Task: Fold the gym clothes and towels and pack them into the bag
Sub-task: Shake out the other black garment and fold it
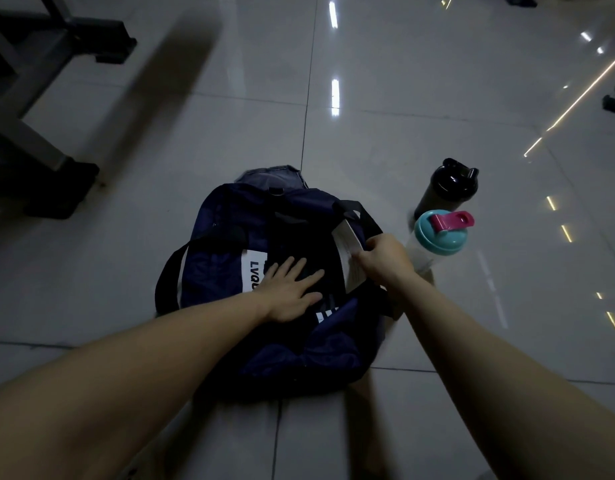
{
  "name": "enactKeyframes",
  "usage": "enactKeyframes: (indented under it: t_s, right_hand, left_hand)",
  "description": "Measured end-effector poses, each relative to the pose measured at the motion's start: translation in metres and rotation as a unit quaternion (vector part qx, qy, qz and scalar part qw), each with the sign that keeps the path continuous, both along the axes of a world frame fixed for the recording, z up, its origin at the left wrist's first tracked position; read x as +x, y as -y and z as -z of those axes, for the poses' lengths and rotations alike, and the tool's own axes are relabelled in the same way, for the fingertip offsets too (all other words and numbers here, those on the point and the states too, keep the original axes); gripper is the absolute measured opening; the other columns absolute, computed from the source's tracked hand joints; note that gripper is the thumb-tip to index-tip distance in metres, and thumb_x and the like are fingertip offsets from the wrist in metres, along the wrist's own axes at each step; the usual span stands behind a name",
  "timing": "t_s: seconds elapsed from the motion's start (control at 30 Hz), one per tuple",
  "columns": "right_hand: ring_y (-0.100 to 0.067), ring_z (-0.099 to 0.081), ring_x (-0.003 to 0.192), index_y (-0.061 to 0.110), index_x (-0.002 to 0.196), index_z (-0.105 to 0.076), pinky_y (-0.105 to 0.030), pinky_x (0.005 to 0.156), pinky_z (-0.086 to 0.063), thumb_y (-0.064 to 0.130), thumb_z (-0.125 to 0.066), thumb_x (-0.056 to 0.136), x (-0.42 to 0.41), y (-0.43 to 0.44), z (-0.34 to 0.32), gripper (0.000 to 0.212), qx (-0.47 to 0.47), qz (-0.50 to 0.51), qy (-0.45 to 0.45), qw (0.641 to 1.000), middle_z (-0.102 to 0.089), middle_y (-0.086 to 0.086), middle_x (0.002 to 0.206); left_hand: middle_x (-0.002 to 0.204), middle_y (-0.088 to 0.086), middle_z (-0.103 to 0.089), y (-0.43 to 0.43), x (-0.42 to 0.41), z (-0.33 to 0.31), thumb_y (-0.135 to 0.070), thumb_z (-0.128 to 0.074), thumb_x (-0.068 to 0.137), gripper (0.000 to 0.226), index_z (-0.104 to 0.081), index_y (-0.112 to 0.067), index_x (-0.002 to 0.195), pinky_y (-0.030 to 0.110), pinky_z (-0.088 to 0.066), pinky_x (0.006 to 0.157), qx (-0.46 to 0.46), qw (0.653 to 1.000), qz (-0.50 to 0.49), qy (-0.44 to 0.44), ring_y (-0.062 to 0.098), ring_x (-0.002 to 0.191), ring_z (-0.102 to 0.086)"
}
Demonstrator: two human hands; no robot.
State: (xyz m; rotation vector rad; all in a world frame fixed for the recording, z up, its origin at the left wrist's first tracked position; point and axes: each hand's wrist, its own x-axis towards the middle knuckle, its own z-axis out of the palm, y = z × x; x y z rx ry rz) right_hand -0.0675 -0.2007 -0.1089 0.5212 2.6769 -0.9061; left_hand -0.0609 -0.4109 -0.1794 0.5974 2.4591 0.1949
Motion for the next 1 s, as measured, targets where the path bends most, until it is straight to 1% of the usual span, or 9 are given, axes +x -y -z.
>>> enactKeyframes:
  t_s: [0.1, 0.2, 0.33, 0.43, 0.53, 0.6, 0.8, 0.93, 1.0]
  right_hand:
    - [-0.033, -0.071, 0.067, 0.008, 0.083, -0.07, -0.053, 0.069, -0.062, 0.02, -0.063, 0.084, -0.001, -0.01, -0.013, 0.014, -0.039, 0.014, 0.008, 0.999, -0.071, -0.014, 0.075]
    - [-0.032, -0.068, 0.068, -0.005, 0.099, -0.069, -0.04, 0.062, -0.06, 0.012, -0.064, 0.09, 0.0, -0.019, -0.023, 0.02, -0.105, 0.028, 0.04, 0.993, -0.067, -0.02, 0.085]
    - [-0.034, -0.065, 0.088, -0.011, 0.106, -0.065, -0.047, 0.078, -0.061, 0.018, -0.07, 0.093, 0.009, -0.024, -0.029, 0.032, -0.205, 0.015, 0.075, 0.976, -0.062, -0.027, 0.097]
    - [-0.034, -0.07, 0.101, -0.01, 0.11, -0.065, -0.039, 0.078, -0.061, 0.021, -0.071, 0.093, 0.013, -0.02, -0.025, 0.036, -0.26, -0.011, 0.092, 0.961, -0.068, -0.027, 0.112]
    - [-0.032, -0.07, 0.094, -0.008, 0.109, -0.067, -0.033, 0.073, -0.059, 0.023, -0.069, 0.094, 0.014, -0.012, -0.022, 0.035, -0.253, -0.033, 0.082, 0.963, -0.07, -0.025, 0.11]
    - [-0.027, -0.069, 0.087, -0.007, 0.109, -0.067, -0.026, 0.063, -0.056, 0.022, -0.068, 0.095, 0.015, -0.009, -0.021, 0.032, -0.251, -0.035, 0.077, 0.964, -0.069, -0.025, 0.111]
    - [-0.022, -0.068, 0.082, -0.008, 0.112, -0.065, -0.024, 0.057, -0.054, 0.021, -0.066, 0.097, 0.016, -0.008, -0.017, 0.033, -0.261, -0.025, 0.079, 0.962, -0.069, -0.027, 0.111]
    - [-0.03, -0.071, 0.085, -0.01, 0.11, -0.065, -0.033, 0.068, -0.059, 0.026, -0.065, 0.098, 0.019, -0.007, -0.007, 0.038, -0.244, -0.018, 0.072, 0.967, -0.07, -0.028, 0.106]
    - [-0.029, -0.065, 0.073, -0.011, 0.096, -0.065, -0.029, 0.059, -0.054, 0.029, -0.066, 0.098, 0.019, -0.003, -0.004, 0.04, -0.208, -0.031, 0.066, 0.976, -0.07, -0.029, 0.093]
  left_hand:
    - [0.168, 0.001, 0.016, -0.007, -0.003, 0.002, -0.063, -0.019, 0.103, 0.06, 0.0, -0.047, 0.158, 0.046, 0.013, 0.124, -0.009, 1.0, 0.002, 0.018, 0.023, 0.153, 0.022]
    - [0.168, 0.002, 0.018, -0.01, -0.008, 0.001, -0.061, -0.018, 0.104, 0.059, 0.001, -0.047, 0.158, 0.047, 0.013, 0.124, -0.039, 0.999, 0.018, 0.02, 0.024, 0.153, 0.023]
    - [0.168, 0.005, 0.016, -0.011, -0.007, -0.006, -0.061, -0.018, 0.104, 0.062, 0.001, -0.041, 0.16, 0.048, 0.011, 0.124, -0.065, 0.997, 0.036, 0.022, 0.026, 0.153, 0.021]
    - [0.17, 0.008, 0.004, -0.006, 0.004, -0.013, -0.054, -0.021, 0.106, 0.062, -0.008, -0.031, 0.162, 0.046, 0.004, 0.126, -0.035, 0.998, 0.03, -0.035, 0.026, 0.155, 0.01]
    - [0.169, 0.014, -0.003, -0.003, 0.021, -0.015, -0.045, -0.027, 0.107, 0.062, -0.013, -0.021, 0.162, 0.045, -0.004, 0.126, -0.009, 0.992, -0.053, -0.11, 0.031, 0.155, 0.0]
    - [0.168, 0.017, 0.001, -0.002, 0.027, -0.013, -0.046, -0.027, 0.107, 0.064, -0.008, -0.019, 0.162, 0.043, -0.006, 0.126, 0.0, 0.994, -0.081, -0.072, 0.032, 0.155, 0.002]
    - [0.165, 0.018, 0.021, 0.003, 0.018, -0.006, -0.05, -0.027, 0.107, 0.073, 0.013, -0.02, 0.16, 0.04, 0.004, 0.126, -0.024, 1.0, -0.003, 0.015, 0.03, 0.153, 0.021]
    - [0.166, 0.017, 0.019, 0.005, 0.009, -0.01, -0.049, -0.027, 0.107, 0.072, 0.012, -0.021, 0.161, 0.039, 0.004, 0.126, -0.057, 0.997, 0.045, -0.006, 0.029, 0.154, 0.019]
    - [0.167, 0.017, 0.014, 0.007, 0.009, -0.013, -0.047, -0.027, 0.107, 0.07, 0.009, -0.022, 0.161, 0.042, 0.001, 0.127, -0.091, 0.993, 0.061, -0.039, 0.03, 0.155, 0.013]
